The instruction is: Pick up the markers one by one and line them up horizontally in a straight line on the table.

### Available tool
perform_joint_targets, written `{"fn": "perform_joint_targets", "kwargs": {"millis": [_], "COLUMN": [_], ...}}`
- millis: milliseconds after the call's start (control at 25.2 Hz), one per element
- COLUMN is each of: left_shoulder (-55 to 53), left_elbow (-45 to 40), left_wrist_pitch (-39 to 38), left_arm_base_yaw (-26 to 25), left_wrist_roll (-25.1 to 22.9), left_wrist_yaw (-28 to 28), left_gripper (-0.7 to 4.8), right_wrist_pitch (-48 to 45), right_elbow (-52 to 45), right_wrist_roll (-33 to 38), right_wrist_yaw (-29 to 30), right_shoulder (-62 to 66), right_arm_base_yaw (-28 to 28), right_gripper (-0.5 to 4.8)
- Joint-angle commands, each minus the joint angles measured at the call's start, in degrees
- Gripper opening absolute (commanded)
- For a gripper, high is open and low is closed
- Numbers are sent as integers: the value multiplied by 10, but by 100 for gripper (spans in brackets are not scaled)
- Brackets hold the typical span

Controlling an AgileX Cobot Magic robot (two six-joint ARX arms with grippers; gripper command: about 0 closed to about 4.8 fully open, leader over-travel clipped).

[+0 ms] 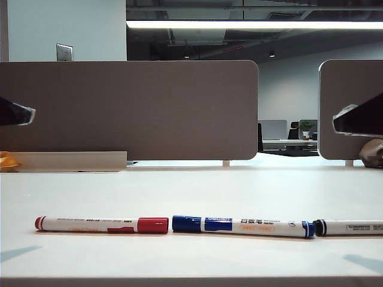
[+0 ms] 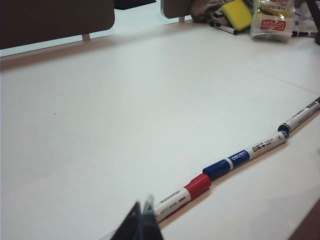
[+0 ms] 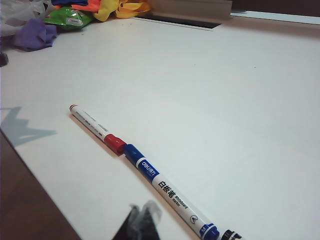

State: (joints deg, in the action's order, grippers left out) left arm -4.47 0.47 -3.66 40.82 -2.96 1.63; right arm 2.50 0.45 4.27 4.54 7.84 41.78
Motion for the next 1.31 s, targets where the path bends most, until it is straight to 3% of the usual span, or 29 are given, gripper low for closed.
{"fn": "perform_joint_targets", "kwargs": {"millis": [40, 357, 634, 753, 952, 1150, 1308], "left_shoulder": [0, 21, 42, 42, 42, 42, 42], "left_elbow": [0, 0, 0, 0, 0, 0, 0], "left_wrist_pitch": [7, 4, 3, 3, 3, 3, 3], "left_arm_base_yaw": [-1, -2, -45, -97, -235, -303, -328], "left_wrist_roll": [0, 0, 0, 0, 0, 0, 0], "left_wrist_yaw": [1, 1, -5, -5, -5, -3, -3], "left_gripper": [-5, -5, -5, -5, -5, -5, -5], "right_wrist_pitch": [-6, -6, -10, -10, -10, -10, -10], "right_elbow": [-4, -4, -4, -4, -4, -4, -4], "right_wrist_roll": [2, 2, 2, 2, 2, 2, 2], "right_wrist_yaw": [-1, 0, 5, 5, 5, 5, 3], "right_shoulder": [0, -42, -77, -77, -77, -77, -77], "right_arm_base_yaw": [0, -9, -78, -141, -290, -381, -412], "right_gripper": [0, 0, 0, 0, 0, 0, 0]}}
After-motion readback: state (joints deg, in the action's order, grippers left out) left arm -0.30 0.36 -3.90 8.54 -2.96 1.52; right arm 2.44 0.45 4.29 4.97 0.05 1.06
